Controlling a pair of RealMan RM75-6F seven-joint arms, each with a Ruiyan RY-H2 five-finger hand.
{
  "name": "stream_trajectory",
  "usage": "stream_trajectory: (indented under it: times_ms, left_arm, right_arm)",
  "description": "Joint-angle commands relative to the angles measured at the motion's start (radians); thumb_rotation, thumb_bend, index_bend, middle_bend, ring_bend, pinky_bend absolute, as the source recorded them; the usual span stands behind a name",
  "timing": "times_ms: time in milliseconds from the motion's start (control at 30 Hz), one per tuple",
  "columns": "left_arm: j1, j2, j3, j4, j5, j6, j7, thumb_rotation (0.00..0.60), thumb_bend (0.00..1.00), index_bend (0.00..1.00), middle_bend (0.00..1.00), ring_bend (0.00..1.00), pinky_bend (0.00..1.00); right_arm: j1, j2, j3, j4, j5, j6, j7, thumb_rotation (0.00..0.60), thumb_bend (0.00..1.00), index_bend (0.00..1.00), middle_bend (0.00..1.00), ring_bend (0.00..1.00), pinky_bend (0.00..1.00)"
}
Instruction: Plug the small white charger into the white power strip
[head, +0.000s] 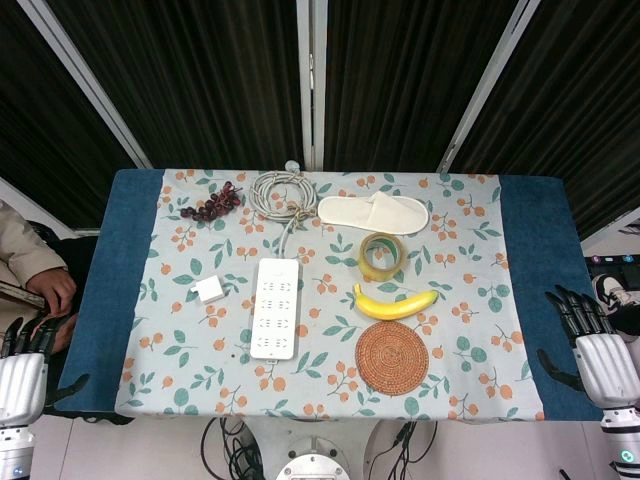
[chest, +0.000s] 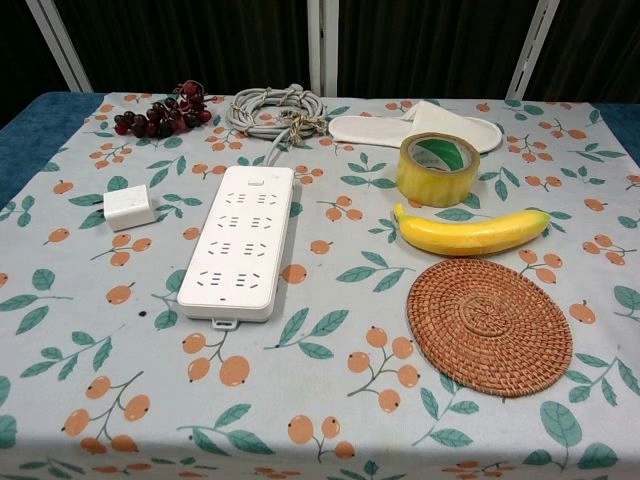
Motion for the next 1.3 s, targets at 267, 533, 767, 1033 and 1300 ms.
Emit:
stream_trajectory:
  times_ms: [267, 533, 767, 1033, 1300]
  left_arm:
    - [-0.043, 0.014, -0.033, -0.031, 0.014, -0.072, 0.021, 0.6, 0.05, 0.16, 0.17, 0.08, 0.0]
    - [-0.24, -0.004, -0.121, -0.042, 0.041, -0.292, 0.054, 0.6, 0.05, 0.16, 0.17, 0.08, 0.0]
    - [-0.437, -0.153, -0.204, 0.095, -0.01, -0.504, 0.085, 0.6, 0.05, 0.15, 0.15, 0.07, 0.0]
    - [-0.55, -0.286, -0.223, 0.235, -0.067, -0.623, 0.093, 0.6, 0.05, 0.12, 0.1, 0.01, 0.0]
    - [-0.588, -0.365, -0.223, 0.358, -0.111, -0.656, 0.079, 0.6, 0.05, 0.12, 0.1, 0.01, 0.0]
  right_arm:
    - [0.002, 0.007, 0.002, -0.005, 0.013, -0.001, 0.007, 0.6, 0.27, 0.0, 0.0, 0.0, 0.0]
    - [0.007, 0.003, -0.001, 0.004, 0.002, 0.003, 0.019, 0.6, 0.27, 0.0, 0.0, 0.0, 0.0]
    - [0.004, 0.004, -0.004, 0.003, 0.001, 0.009, 0.021, 0.6, 0.27, 0.0, 0.0, 0.0, 0.0]
    - [-0.016, 0.009, -0.006, 0.002, 0.021, 0.027, 0.022, 0.6, 0.27, 0.0, 0.0, 0.0, 0.0]
    - [-0.017, 0.003, -0.004, 0.001, 0.032, 0.021, 0.02, 0.6, 0.27, 0.0, 0.0, 0.0, 0.0]
